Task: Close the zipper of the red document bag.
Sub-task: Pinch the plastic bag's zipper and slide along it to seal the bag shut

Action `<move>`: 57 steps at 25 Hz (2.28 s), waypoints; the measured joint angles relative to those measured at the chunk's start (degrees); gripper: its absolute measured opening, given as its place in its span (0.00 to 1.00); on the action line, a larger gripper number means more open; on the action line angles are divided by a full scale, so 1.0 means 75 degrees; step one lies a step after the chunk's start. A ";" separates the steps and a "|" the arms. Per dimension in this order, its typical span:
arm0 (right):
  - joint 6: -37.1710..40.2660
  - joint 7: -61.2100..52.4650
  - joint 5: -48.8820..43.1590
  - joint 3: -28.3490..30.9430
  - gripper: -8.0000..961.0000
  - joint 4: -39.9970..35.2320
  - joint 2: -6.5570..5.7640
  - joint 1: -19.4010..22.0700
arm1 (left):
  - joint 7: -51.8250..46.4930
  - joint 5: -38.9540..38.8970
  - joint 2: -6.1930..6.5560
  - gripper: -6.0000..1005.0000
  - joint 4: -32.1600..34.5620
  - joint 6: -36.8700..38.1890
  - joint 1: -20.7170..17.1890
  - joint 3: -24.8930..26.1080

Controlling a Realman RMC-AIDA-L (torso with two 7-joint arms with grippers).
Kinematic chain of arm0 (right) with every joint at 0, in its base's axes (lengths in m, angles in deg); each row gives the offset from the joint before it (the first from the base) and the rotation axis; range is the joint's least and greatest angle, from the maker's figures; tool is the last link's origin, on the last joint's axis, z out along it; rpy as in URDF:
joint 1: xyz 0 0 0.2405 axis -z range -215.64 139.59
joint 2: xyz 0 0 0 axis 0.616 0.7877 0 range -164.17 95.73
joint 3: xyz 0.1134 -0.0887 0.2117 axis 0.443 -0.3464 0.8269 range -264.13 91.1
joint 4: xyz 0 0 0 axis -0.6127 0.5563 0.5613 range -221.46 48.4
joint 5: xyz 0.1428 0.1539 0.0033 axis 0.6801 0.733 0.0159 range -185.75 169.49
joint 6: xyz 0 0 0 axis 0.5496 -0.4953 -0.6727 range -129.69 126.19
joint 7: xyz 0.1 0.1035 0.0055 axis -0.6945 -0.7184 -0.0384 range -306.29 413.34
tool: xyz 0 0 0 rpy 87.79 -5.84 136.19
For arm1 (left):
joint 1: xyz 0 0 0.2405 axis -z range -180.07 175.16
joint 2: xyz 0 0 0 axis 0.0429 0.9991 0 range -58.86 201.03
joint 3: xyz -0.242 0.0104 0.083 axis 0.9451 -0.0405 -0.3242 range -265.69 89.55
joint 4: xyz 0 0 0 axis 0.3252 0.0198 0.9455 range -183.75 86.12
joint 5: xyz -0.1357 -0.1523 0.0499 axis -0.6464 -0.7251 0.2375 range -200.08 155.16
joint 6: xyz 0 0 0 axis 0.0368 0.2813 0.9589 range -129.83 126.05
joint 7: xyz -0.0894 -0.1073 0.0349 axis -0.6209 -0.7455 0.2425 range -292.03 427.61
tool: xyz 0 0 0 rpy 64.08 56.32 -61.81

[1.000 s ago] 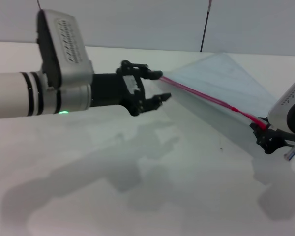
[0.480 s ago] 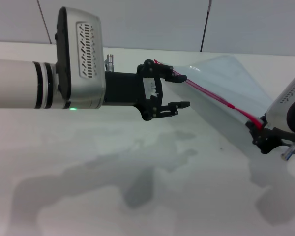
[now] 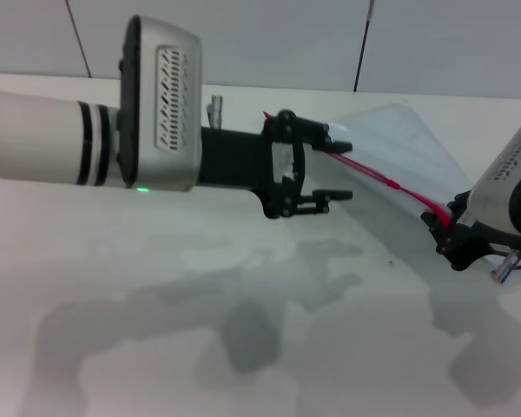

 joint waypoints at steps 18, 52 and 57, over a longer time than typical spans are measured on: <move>0.0364 0.0091 0.0002 0.0031 0.06 -0.0443 -0.0002 0.0050 | 0.0154 0.0143 -0.0163 0.50 -0.0412 -0.0200 0.0327 0.0014; 0.0705 0.0519 0.0524 0.0117 0.06 -0.0973 0.0000 0.0227 | 0.0700 0.0012 -0.0311 0.46 -0.0637 -0.0378 0.0361 0.0213; 0.0765 0.0585 0.0524 0.0099 0.06 -0.1049 0.0007 0.0251 | 0.0693 0.0012 -0.0311 0.45 -0.0631 -0.0382 0.0375 0.0221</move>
